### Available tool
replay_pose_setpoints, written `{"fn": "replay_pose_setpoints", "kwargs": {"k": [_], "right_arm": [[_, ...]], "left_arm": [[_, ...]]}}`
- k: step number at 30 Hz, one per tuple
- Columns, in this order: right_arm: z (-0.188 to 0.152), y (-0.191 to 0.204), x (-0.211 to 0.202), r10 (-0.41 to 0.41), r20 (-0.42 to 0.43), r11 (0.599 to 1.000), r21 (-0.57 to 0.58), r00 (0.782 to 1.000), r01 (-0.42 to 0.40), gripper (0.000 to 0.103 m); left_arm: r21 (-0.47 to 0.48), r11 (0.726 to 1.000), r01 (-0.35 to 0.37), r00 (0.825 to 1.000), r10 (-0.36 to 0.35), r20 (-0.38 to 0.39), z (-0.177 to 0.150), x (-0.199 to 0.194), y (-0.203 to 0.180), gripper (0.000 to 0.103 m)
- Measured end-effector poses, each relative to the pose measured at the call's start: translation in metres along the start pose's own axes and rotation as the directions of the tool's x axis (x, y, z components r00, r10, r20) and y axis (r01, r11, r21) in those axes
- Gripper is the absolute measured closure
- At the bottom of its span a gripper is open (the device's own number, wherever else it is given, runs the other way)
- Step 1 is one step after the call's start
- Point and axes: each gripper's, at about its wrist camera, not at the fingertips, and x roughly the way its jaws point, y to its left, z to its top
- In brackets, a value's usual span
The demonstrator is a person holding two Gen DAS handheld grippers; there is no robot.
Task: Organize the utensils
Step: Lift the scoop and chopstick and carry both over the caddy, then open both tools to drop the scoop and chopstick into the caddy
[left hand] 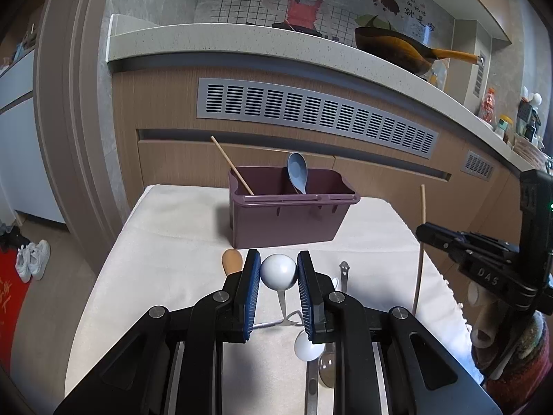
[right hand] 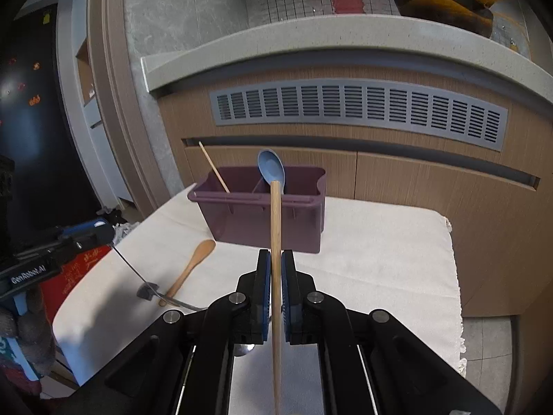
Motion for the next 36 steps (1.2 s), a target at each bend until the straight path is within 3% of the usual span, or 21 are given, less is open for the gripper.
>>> {"fn": "replay_pose_setpoints", "kwargs": {"k": [5,7,9,13,19,22,28,34,36], "right_arm": [[0.011,-0.001,-0.006,-0.011,0.032,1.000,0.006,0.999,0.011,0.097],[0.027,-0.001,-0.011,-0.023,0.064,1.000,-0.006,0.998,0.024,0.097],[0.059,0.002,-0.025,-0.042,0.160,0.999,-0.026,0.986,0.047,0.097],[0.127,0.003,-0.045,-0.066,0.356,0.996,-0.028,0.932,0.081,0.097],[0.170,-0.003,-0.002,-0.068,0.411,0.997,-0.011,0.909,0.080,0.097],[0.172,-0.002,0.027,-0.085,0.406,0.994,-0.023,0.910,0.103,0.097],[0.152,-0.009,0.086,-0.101,0.335,0.992,-0.037,0.937,0.120,0.097],[0.115,-0.024,0.131,-0.079,0.151,0.996,-0.021,0.985,0.083,0.096],[0.102,-0.032,0.145,-0.037,0.049,0.999,-0.001,0.998,0.037,0.087]], "left_arm": [[-0.002,1.000,0.010,1.000,-0.010,0.006,0.010,0.001,-0.001,0.081],[-0.006,0.999,0.035,0.999,-0.035,0.026,0.031,-0.003,-0.001,0.081],[0.014,0.999,0.049,0.996,-0.050,0.080,0.065,-0.012,-0.003,0.081],[0.030,0.999,0.041,0.982,-0.046,0.182,0.120,-0.015,-0.004,0.081],[0.047,0.998,0.040,0.969,-0.050,0.241,0.167,0.019,0.003,0.081],[0.041,0.998,0.047,0.977,-0.054,0.207,0.173,0.048,0.009,0.081],[-0.006,0.997,0.071,0.988,-0.070,0.140,0.160,0.105,0.023,0.081],[-0.047,0.995,0.087,0.996,-0.086,0.021,0.131,0.151,0.032,0.080],[-0.067,0.989,0.131,0.991,-0.133,-0.024,0.122,0.162,0.036,0.079]]}}
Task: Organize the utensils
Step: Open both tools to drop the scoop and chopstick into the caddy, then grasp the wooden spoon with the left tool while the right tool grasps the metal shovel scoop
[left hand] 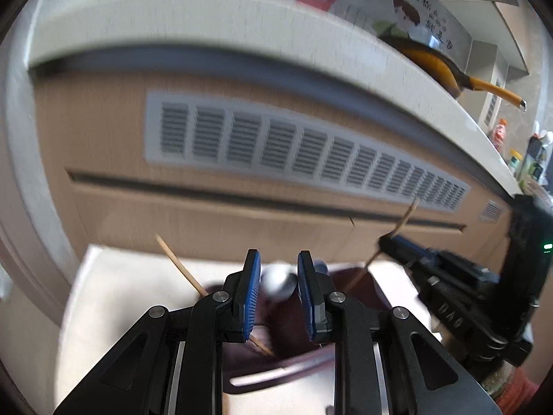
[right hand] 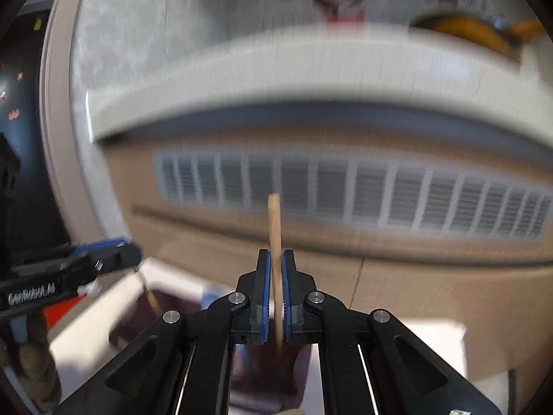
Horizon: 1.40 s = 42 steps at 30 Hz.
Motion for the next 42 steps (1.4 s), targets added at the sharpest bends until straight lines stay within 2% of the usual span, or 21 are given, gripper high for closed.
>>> {"fn": "replay_pose_setpoints", "kwargs": {"k": [1,2,4,7,9,14,17,22,27,30,32,35,37,39,42], "right_arm": [[-0.004,-0.004,0.003,0.013,-0.029,1.000,0.018,0.999,-0.013,0.080],[-0.008,-0.007,0.001,0.023,-0.043,0.999,0.036,0.999,-0.022,0.078],[-0.013,-0.008,-0.011,0.023,-0.039,0.999,0.043,0.999,-0.022,0.078],[-0.022,-0.001,-0.044,0.004,-0.007,1.000,0.007,1.000,-0.004,0.074],[-0.029,0.006,-0.062,0.008,-0.014,1.000,-0.019,1.000,-0.008,0.071],[-0.067,0.028,-0.093,0.089,-0.133,0.991,-0.084,0.987,-0.100,0.070],[-0.098,0.041,-0.102,0.123,-0.225,0.982,-0.112,0.967,-0.151,0.070],[-0.154,0.064,-0.108,0.196,-0.380,0.956,-0.132,0.904,-0.262,0.070],[-0.163,0.097,-0.097,0.234,-0.431,0.914,-0.209,0.872,-0.349,0.070],[-0.156,0.129,-0.075,0.281,-0.471,0.865,-0.253,0.836,-0.433,0.070],[-0.154,0.155,-0.059,0.276,-0.493,0.829,-0.312,0.825,-0.464,0.070],[-0.155,0.191,-0.042,0.246,-0.502,0.773,-0.414,0.829,-0.480,0.070],[-0.158,0.212,-0.034,0.246,-0.511,0.703,-0.492,0.824,-0.514,0.070],[-0.159,0.224,-0.028,0.239,-0.521,0.650,-0.541,0.819,-0.534,0.070],[-0.163,0.231,-0.020,0.205,-0.515,0.579,-0.622,0.832,-0.527,0.070]], "left_arm": [[-0.006,1.000,0.004,1.000,-0.004,-0.011,-0.003,0.001,0.001,0.073],[-0.008,1.000,0.000,1.000,0.000,-0.011,-0.005,-0.001,0.002,0.065],[-0.005,1.000,-0.021,0.999,0.022,0.031,-0.009,-0.015,0.000,0.055],[0.015,0.997,-0.075,0.994,0.074,0.078,-0.018,-0.045,0.001,0.053],[0.011,0.995,-0.100,0.992,0.099,0.075,-0.028,-0.060,0.005,0.052],[-0.011,0.988,-0.152,0.988,0.152,-0.016,-0.086,-0.096,0.023,0.052],[-0.025,0.986,-0.163,0.983,0.160,-0.088,-0.124,-0.109,0.032,0.052],[-0.042,0.984,-0.174,0.975,0.166,-0.148,-0.170,-0.127,0.039,0.052],[-0.098,0.968,-0.230,0.960,0.209,-0.187,-0.186,-0.141,0.066,0.052],[-0.131,0.951,-0.279,0.950,0.254,-0.181,-0.187,-0.153,0.082,0.052],[-0.149,0.943,-0.297,0.947,0.270,-0.177,-0.186,-0.157,0.091,0.052],[-0.176,0.936,-0.304,0.946,0.274,-0.176,-0.189,-0.164,0.103,0.052],[-0.184,0.936,-0.299,0.947,0.267,-0.179,-0.191,-0.165,0.108,0.052],[-0.186,0.939,-0.290,0.949,0.257,-0.182,-0.191,-0.165,0.111,0.052],[-0.193,0.941,-0.277,0.952,0.243,-0.184,-0.189,-0.163,0.116,0.052]]}}
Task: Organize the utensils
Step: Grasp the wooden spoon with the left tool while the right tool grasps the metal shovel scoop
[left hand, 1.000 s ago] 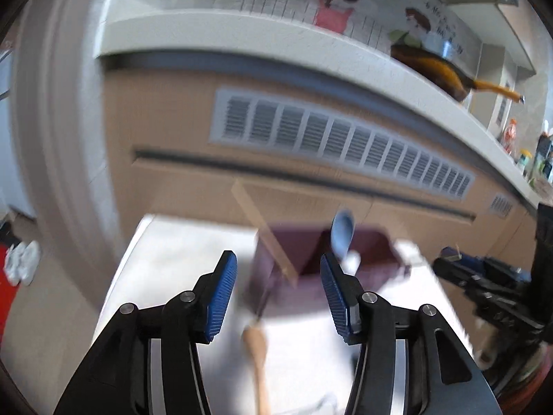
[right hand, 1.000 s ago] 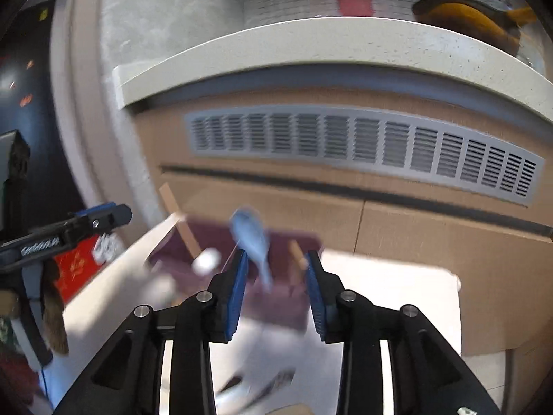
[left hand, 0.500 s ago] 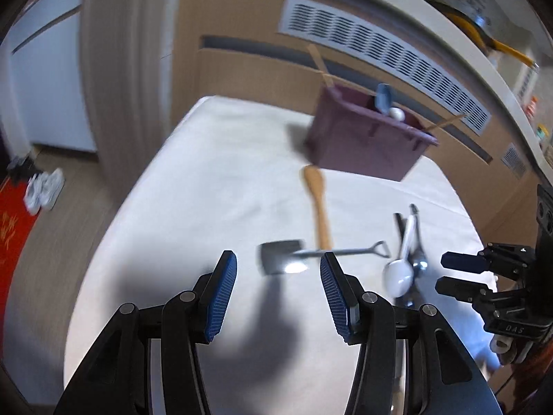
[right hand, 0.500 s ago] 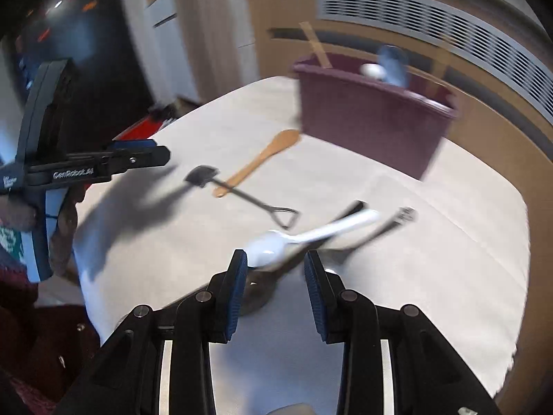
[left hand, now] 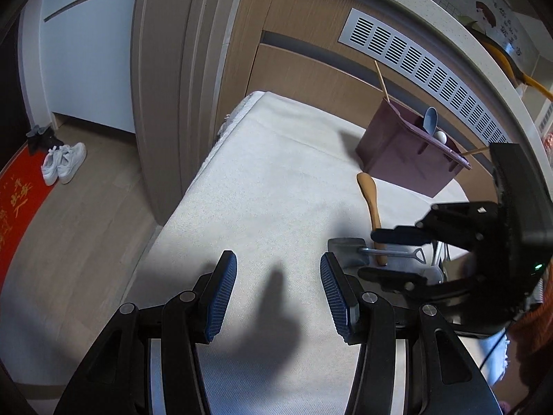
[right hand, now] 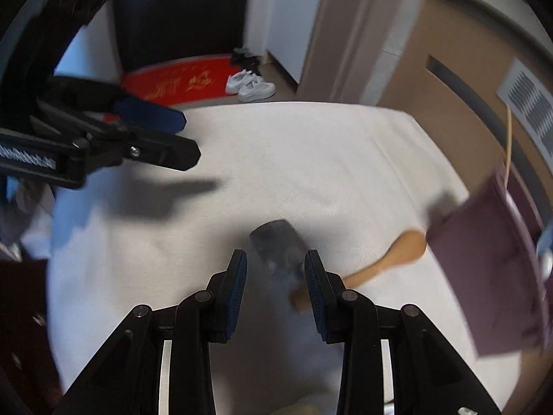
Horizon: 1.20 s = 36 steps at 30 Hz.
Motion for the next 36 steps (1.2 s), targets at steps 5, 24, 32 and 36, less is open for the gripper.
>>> {"fn": "replay_pose_setpoints", "kwargs": {"k": [5,24,32,36], "right_arm": [[0.004,-0.010,0.016,0.042,-0.033,0.999,-0.017,0.999,-0.043,0.066],[-0.096,-0.092,-0.092,-0.036,0.102,0.787,0.616,0.994,-0.034,0.074],[-0.167,-0.124,-0.127,-0.159,0.136,0.603,0.798,0.978,-0.013,0.074],[-0.188,-0.135,-0.125,-0.167,0.138,0.541,0.841,0.976,-0.026,0.074]], "left_arm": [[-0.015,1.000,0.019,1.000,-0.019,0.009,0.006,0.003,0.003,0.052],[0.100,0.988,0.119,0.990,-0.111,-0.083,0.033,0.055,-0.070,0.052],[0.273,0.962,0.023,0.991,0.014,-0.134,0.068,0.130,-0.139,0.052],[0.359,0.932,-0.057,0.986,0.110,-0.128,0.069,0.150,-0.151,0.052]]}}
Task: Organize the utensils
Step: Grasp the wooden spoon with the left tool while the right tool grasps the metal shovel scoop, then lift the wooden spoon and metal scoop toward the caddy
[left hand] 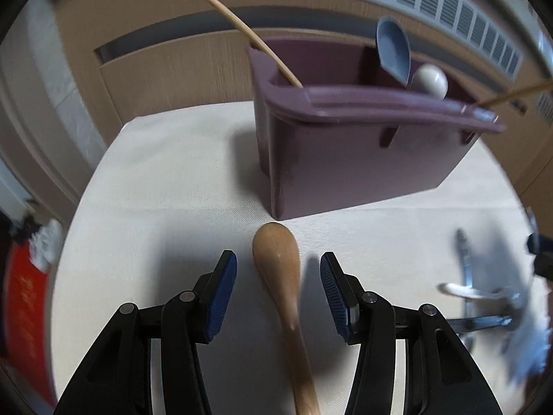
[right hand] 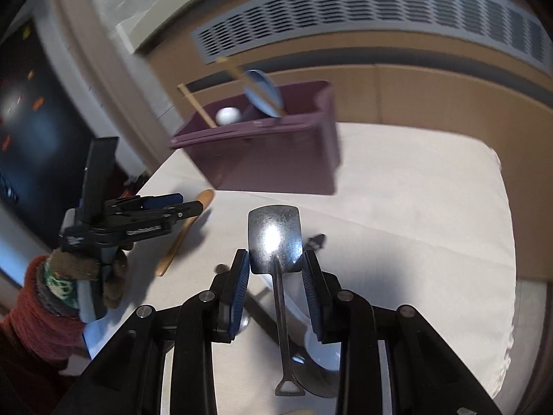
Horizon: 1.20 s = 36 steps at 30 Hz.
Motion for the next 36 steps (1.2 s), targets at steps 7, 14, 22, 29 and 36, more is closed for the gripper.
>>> {"fn": "replay_pose_setpoints", "kwargs": {"k": [7,14,22,29,36], "right_arm": [[-0.007,-0.018,0.019,-0.052,-0.034,0.998,0.027,0.998,0.053,0.074],[-0.009,-0.010,0.025,-0.071,-0.012,0.998,-0.003,0.997,0.071,0.074],[-0.010,0.005,0.018,-0.107,0.026,0.993,-0.045,0.994,0.108,0.074],[-0.012,0.018,-0.004,-0.126,0.099,0.988,-0.071,0.987,0.134,0.074],[-0.013,0.035,-0.038,-0.109,0.180,0.989,-0.075,0.978,0.124,0.074]], "left_arm": [[0.027,0.999,-0.040,0.999,0.041,-0.017,-0.021,-0.004,0.015,0.052],[-0.009,1.000,0.022,0.999,-0.022,-0.049,-0.003,0.006,0.014,0.058],[-0.086,0.996,-0.029,0.995,0.020,-0.100,0.013,0.014,0.011,0.070],[-0.126,0.990,0.064,0.997,-0.058,0.047,-0.018,-0.033,0.011,0.072],[-0.168,0.976,0.139,0.947,-0.082,0.310,-0.061,-0.129,-0.003,0.072]]}}
